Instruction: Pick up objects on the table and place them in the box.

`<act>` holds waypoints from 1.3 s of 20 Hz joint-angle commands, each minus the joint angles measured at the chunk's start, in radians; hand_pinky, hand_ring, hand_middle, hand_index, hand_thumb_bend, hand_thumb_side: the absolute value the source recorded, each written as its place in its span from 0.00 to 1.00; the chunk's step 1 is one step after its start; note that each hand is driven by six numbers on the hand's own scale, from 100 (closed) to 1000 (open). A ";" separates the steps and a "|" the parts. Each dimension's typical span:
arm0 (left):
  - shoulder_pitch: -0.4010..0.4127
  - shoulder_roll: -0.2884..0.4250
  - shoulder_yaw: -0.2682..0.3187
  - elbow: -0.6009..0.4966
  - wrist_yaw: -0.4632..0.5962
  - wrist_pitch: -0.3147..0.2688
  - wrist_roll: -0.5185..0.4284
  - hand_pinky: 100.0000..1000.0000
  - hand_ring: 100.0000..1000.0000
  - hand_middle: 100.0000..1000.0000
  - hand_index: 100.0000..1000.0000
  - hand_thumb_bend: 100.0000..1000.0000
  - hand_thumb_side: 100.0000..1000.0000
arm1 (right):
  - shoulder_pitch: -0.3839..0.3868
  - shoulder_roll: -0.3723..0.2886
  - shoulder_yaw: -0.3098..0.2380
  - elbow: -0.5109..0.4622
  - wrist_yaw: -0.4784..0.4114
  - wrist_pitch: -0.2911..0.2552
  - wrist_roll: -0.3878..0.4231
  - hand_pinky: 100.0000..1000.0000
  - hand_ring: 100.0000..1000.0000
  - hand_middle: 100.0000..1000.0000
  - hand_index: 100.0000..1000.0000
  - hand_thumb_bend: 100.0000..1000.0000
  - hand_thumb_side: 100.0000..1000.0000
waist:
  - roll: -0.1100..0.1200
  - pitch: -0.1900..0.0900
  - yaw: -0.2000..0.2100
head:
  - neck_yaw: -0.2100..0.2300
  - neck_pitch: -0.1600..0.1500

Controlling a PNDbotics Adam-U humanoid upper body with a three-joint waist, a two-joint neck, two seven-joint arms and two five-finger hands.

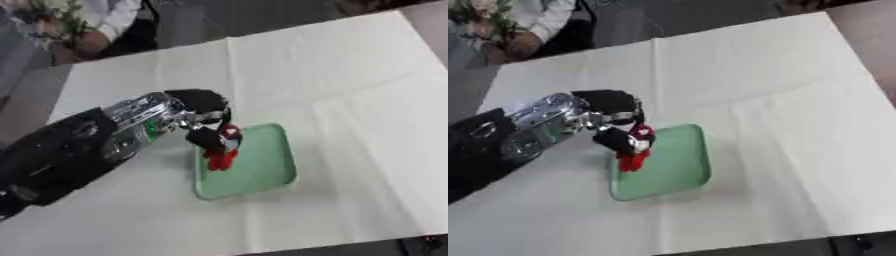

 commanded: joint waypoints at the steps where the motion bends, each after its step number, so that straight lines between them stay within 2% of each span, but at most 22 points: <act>1: 0.001 0.019 0.015 0.002 -0.003 -0.005 0.019 0.00 0.00 0.00 0.32 0.00 0.75 | -0.016 -0.020 -0.008 -0.015 -0.001 0.001 -0.004 0.00 0.36 0.31 0.38 0.07 0.33 | -0.011 -0.009 0.002 | -0.004 -0.001; 6: 0.012 0.014 0.012 0.014 -0.011 -0.017 0.016 0.00 0.00 0.06 0.37 0.00 0.75 | -0.016 -0.019 -0.007 -0.015 -0.002 0.002 -0.003 0.00 0.36 0.31 0.38 0.07 0.33 | -0.011 -0.009 0.002 | -0.004 -0.001; 7: 0.013 0.013 0.012 0.018 -0.009 -0.020 0.011 0.00 0.00 0.13 0.43 0.00 0.74 | -0.016 -0.019 -0.008 -0.015 -0.002 0.002 -0.003 0.00 0.37 0.31 0.38 0.07 0.33 | -0.011 -0.010 0.002 | -0.004 -0.001; 10: 0.019 0.010 0.007 0.041 0.006 -0.022 -0.020 0.00 0.00 0.24 0.51 0.00 0.79 | -0.017 -0.019 -0.008 -0.015 -0.002 0.002 -0.004 0.00 0.37 0.31 0.38 0.07 0.33 | -0.011 -0.010 0.002 | -0.005 -0.001; 12: 0.020 0.010 0.008 0.050 0.009 -0.026 -0.035 0.00 0.08 0.30 0.55 0.05 0.81 | -0.017 -0.018 -0.008 -0.015 -0.003 0.002 -0.004 0.00 0.37 0.31 0.38 0.07 0.33 | -0.011 -0.010 0.001 | -0.007 -0.001; 13: 0.020 0.009 0.009 0.052 0.007 -0.029 -0.042 0.03 0.15 0.36 0.58 0.05 0.83 | -0.017 -0.018 -0.008 -0.015 -0.003 0.002 -0.004 0.00 0.37 0.31 0.38 0.07 0.33 | -0.011 -0.010 0.001 | -0.008 -0.001; 15: 0.016 0.008 0.009 0.058 -0.004 -0.033 -0.063 0.08 0.18 0.37 0.59 0.10 0.83 | -0.018 -0.018 -0.008 -0.015 -0.003 0.002 -0.003 0.00 0.37 0.31 0.38 0.07 0.33 | -0.010 -0.011 0.000 | -0.009 -0.001; 16: 0.011 0.007 0.008 0.059 -0.012 -0.036 -0.075 0.15 0.24 0.41 0.61 0.14 0.83 | -0.018 -0.018 -0.008 -0.015 -0.004 0.002 -0.004 0.00 0.37 0.31 0.38 0.07 0.33 | -0.010 -0.011 0.000 | -0.010 -0.001; 18: -0.001 0.005 0.009 0.061 -0.031 -0.044 -0.098 0.22 0.32 0.44 0.63 0.24 0.80 | -0.018 -0.018 -0.008 -0.015 -0.004 0.002 -0.003 0.00 0.37 0.31 0.38 0.07 0.33 | -0.010 -0.011 0.000 | -0.011 -0.001; 20: -0.010 0.003 0.017 0.059 -0.051 -0.047 -0.114 0.36 0.48 0.57 0.71 0.32 0.83 | -0.018 -0.018 -0.008 -0.015 -0.004 0.002 -0.003 0.00 0.37 0.32 0.38 0.07 0.33 | -0.009 -0.012 0.000 | -0.012 -0.001; 21: -0.012 0.002 0.022 0.056 -0.062 -0.046 -0.120 0.37 0.49 0.58 0.72 0.33 0.83 | -0.019 -0.018 -0.008 -0.015 -0.004 0.002 -0.003 0.00 0.37 0.32 0.38 0.07 0.33 | -0.009 -0.012 0.000 | -0.013 -0.001; 22: -0.016 0.002 0.031 0.053 -0.074 -0.041 -0.123 0.48 0.62 0.71 0.81 0.39 0.87 | -0.019 -0.018 -0.008 -0.015 -0.004 0.002 -0.004 0.00 0.37 0.32 0.38 0.06 0.34 | -0.009 -0.012 0.000 | -0.013 -0.001; 23: -0.017 0.002 0.038 0.048 -0.086 -0.036 -0.125 0.52 0.67 0.75 0.84 0.41 0.89 | -0.019 -0.018 -0.008 -0.015 -0.004 0.002 -0.004 0.00 0.37 0.32 0.38 0.06 0.34 | -0.009 -0.012 0.000 | -0.014 -0.001; 26: -0.024 0.001 0.058 0.037 -0.118 -0.023 -0.125 0.72 0.85 0.91 0.95 0.50 0.98 | -0.020 -0.018 -0.009 -0.015 -0.005 0.002 -0.005 0.00 0.37 0.32 0.38 0.06 0.34 | -0.008 -0.012 0.000 | -0.016 -0.001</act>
